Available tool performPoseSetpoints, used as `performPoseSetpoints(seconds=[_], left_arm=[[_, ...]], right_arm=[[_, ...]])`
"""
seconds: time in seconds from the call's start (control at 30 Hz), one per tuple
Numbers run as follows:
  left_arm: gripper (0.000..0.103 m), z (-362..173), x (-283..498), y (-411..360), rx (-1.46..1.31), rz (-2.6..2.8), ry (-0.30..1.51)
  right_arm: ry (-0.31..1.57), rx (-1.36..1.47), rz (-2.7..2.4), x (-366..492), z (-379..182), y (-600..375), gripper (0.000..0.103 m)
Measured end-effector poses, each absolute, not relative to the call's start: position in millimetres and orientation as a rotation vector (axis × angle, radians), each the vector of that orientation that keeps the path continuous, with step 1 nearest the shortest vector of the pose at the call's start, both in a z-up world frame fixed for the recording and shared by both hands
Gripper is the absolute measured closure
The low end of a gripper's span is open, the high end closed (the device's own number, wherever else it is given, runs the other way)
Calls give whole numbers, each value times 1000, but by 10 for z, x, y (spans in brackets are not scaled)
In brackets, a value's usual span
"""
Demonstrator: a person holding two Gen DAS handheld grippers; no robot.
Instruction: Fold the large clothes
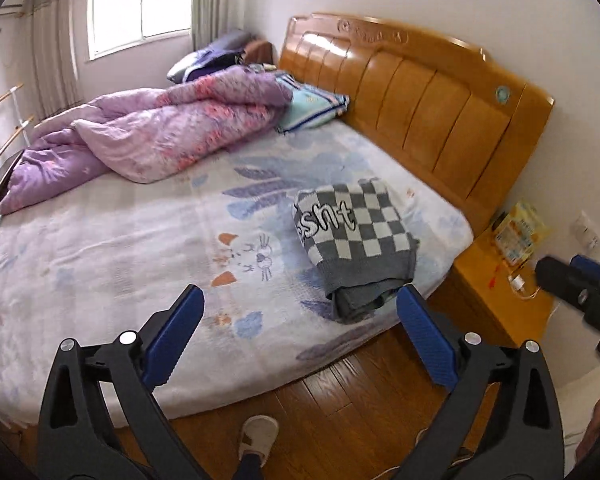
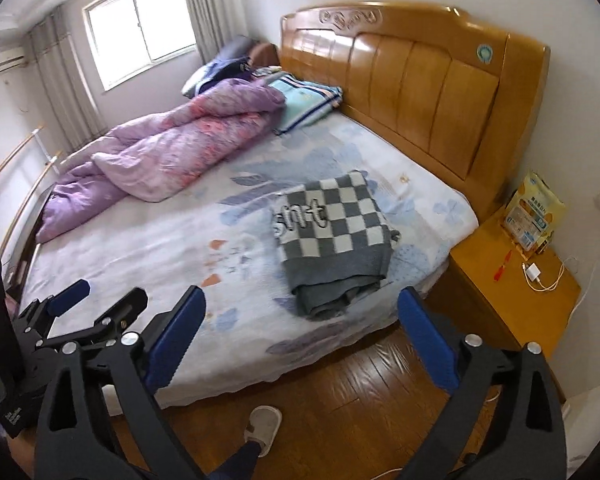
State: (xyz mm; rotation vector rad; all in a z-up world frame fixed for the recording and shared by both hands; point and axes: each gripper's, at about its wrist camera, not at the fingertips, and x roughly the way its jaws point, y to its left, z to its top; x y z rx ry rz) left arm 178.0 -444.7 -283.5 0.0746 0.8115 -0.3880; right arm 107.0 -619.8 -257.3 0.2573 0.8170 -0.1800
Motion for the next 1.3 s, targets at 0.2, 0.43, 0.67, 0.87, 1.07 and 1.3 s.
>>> performPoseSetpoints(seconds=[0.2, 0.43, 0.67, 0.87, 1.07, 1.3], left_arm=[[5, -2138, 1297, -4147, 103, -337, 751], [5, -1592, 807, -3792, 115, -304, 667], [5, -1166, 446, -3399, 125, -263, 602], [5, -870, 218, -2980, 100, -237, 573], [5, -627, 39, -2583, 85, -237, 549], [5, -420, -100, -2243, 95, -251, 532]], right_arm=[[766, 218, -147, 745, -2035, -5805, 8], [729, 180, -111, 506, -1594, -5411, 8], [697, 148, -62, 284, -1264, -4978, 8], [673, 119, -48, 121, -1037, -4590, 8], [647, 103, -57, -31, -844, -4243, 8], [628, 94, -74, -170, -667, -3920, 8]])
